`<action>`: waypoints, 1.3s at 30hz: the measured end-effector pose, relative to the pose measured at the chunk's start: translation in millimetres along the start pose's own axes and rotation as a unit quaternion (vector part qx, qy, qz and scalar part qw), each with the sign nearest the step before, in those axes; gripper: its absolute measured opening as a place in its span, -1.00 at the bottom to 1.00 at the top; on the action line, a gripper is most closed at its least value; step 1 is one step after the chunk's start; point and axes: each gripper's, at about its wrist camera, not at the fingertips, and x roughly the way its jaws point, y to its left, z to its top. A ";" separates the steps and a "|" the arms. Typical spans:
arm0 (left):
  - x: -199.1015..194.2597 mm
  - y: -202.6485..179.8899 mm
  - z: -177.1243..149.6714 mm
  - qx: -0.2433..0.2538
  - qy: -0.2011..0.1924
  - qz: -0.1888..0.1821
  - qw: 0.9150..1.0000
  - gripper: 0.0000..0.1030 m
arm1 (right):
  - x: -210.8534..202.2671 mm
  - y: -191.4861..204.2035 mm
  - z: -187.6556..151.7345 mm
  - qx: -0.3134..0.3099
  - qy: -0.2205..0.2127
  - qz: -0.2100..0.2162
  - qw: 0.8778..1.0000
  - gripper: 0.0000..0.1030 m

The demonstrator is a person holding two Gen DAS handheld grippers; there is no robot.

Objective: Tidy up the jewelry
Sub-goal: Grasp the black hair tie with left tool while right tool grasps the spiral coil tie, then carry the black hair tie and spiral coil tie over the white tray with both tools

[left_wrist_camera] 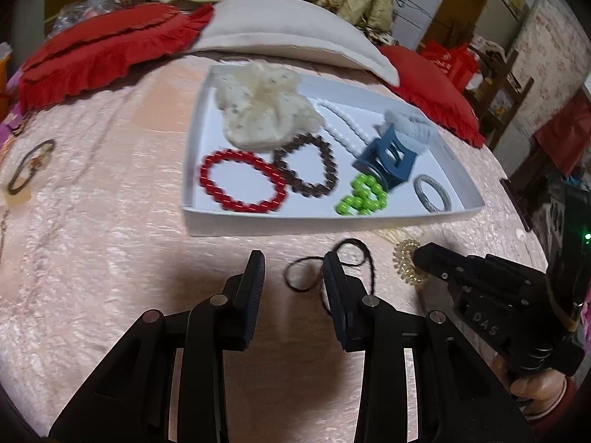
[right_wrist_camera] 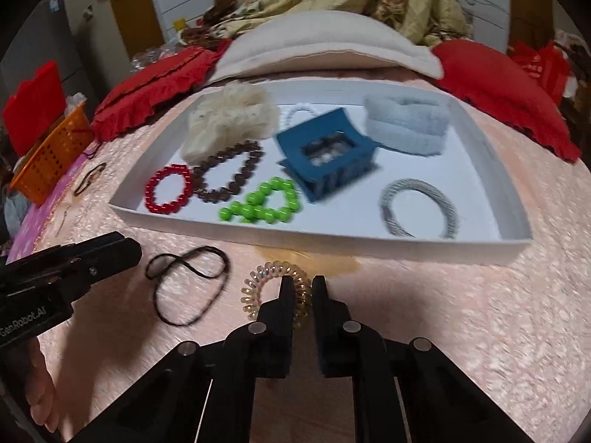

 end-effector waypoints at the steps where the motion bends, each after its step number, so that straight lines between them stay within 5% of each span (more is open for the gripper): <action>1: 2.9 -3.3 -0.6 0.005 0.003 -0.006 1.000 -0.38 | -3.0 -5.1 -3.5 0.006 0.001 0.001 1.000 -0.82; 6: 17.7 -22.1 -5.9 0.035 0.024 -0.029 0.999 -0.34 | -14.9 -21.2 -17.2 0.030 0.002 0.015 0.999 -0.82; 9: 19.6 -32.6 -9.2 0.058 0.015 -0.011 0.998 -0.34 | -16.9 -21.5 -20.5 0.034 -0.003 0.017 0.999 -0.82; 10: 20.2 -36.1 -9.8 0.066 0.019 -0.006 0.998 -0.44 | -17.7 -21.5 -21.4 0.035 -0.004 0.016 0.999 -0.82; 11: 21.5 -37.6 -10.5 0.067 0.024 -0.002 0.997 -0.90 | -17.5 -21.3 -21.4 0.036 -0.006 0.015 0.999 -0.82; 12: 23.5 -38.7 -11.2 0.068 0.032 0.003 0.997 -0.93 | -17.1 -20.6 -21.3 0.037 -0.008 0.014 0.999 -0.82; 21: -8.9 -39.6 -9.9 0.059 0.001 -0.014 0.998 -0.94 | -17.4 -18.8 -19.0 0.053 -0.012 0.025 0.998 -0.82; 39: -82.7 -17.5 -8.6 0.032 -0.080 -0.034 0.996 -0.94 | -82.6 -10.4 -22.1 0.081 -0.053 0.048 0.994 -0.82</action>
